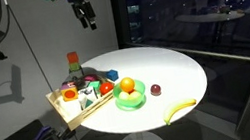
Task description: Put the toy plum in the bowl
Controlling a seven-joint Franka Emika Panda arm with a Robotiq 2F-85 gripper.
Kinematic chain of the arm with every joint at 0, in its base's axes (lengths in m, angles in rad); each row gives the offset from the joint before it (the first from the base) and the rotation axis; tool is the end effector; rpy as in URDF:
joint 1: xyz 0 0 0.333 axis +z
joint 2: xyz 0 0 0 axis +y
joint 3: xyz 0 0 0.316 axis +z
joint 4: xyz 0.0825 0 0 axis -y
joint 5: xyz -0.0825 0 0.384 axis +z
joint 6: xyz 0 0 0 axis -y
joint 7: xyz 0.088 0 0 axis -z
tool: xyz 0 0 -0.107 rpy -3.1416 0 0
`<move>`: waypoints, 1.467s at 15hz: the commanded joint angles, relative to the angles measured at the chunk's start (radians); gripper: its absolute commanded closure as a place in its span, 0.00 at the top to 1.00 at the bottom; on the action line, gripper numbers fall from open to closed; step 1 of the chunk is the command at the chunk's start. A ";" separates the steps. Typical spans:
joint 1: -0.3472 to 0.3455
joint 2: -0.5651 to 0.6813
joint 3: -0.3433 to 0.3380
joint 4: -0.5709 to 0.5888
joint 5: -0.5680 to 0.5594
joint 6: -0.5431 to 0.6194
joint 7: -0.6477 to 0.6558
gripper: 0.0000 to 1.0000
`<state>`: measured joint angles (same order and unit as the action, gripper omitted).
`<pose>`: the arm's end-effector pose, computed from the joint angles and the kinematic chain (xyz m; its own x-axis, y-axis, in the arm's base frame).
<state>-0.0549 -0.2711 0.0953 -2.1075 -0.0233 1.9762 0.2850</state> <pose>0.4889 0.0220 0.5441 0.9614 -0.2333 0.1457 -0.2368 -0.9715 0.0073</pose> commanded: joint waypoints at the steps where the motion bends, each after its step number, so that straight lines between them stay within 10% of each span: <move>1: -0.005 0.093 -0.030 0.106 -0.037 -0.042 0.022 1.00; 22: -0.054 0.207 -0.206 0.153 -0.092 0.048 -0.339 1.00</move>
<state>-0.1081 -0.0647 -0.1108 -1.9571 -0.1157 2.0271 -0.0537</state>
